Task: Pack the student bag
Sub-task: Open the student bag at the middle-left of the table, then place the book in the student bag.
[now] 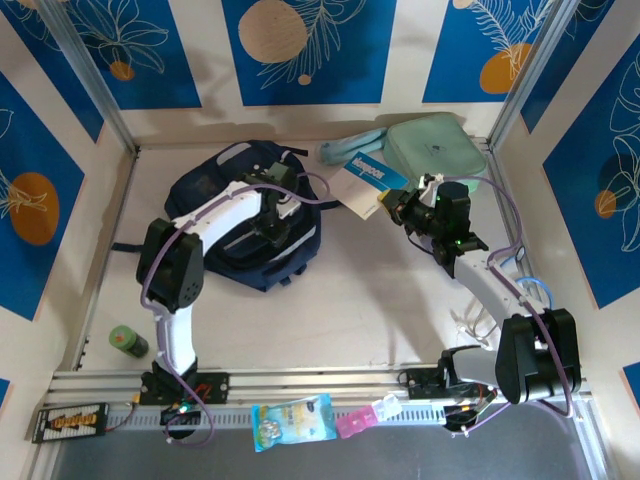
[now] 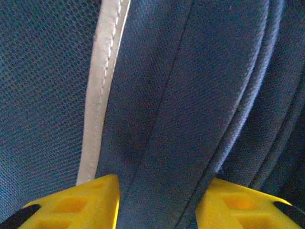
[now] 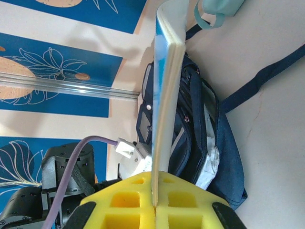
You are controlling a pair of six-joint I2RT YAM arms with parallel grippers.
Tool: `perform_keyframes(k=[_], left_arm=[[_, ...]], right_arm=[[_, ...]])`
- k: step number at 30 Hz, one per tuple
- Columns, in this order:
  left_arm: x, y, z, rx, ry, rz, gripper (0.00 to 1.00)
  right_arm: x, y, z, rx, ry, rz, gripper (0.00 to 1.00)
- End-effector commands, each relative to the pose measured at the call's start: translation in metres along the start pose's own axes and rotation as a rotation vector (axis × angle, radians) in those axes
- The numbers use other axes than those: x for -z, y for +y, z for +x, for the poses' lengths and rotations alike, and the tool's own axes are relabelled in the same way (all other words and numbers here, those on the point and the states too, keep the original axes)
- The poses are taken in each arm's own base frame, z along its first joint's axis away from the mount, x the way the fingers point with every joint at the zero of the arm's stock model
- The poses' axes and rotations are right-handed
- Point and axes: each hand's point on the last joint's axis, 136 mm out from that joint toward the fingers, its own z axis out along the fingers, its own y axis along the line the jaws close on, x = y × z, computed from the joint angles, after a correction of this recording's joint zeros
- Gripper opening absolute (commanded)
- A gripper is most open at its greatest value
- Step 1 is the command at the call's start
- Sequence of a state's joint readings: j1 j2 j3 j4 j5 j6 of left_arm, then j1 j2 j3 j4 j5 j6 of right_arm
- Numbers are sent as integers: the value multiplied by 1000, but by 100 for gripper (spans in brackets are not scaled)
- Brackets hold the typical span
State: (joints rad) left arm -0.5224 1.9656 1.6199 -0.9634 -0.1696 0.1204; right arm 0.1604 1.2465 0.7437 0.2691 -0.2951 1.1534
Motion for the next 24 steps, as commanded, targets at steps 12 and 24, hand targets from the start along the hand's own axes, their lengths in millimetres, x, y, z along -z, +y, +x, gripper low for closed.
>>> perform_keyframes(k=[12, 24], left_arm=[[94, 31, -31, 128, -342, -7, 0], [194, 73, -61, 275, -732, -163, 0]], right_arm=[[21, -7, -7, 54, -74, 9, 0], [1, 10, 47, 117, 153, -101, 0]])
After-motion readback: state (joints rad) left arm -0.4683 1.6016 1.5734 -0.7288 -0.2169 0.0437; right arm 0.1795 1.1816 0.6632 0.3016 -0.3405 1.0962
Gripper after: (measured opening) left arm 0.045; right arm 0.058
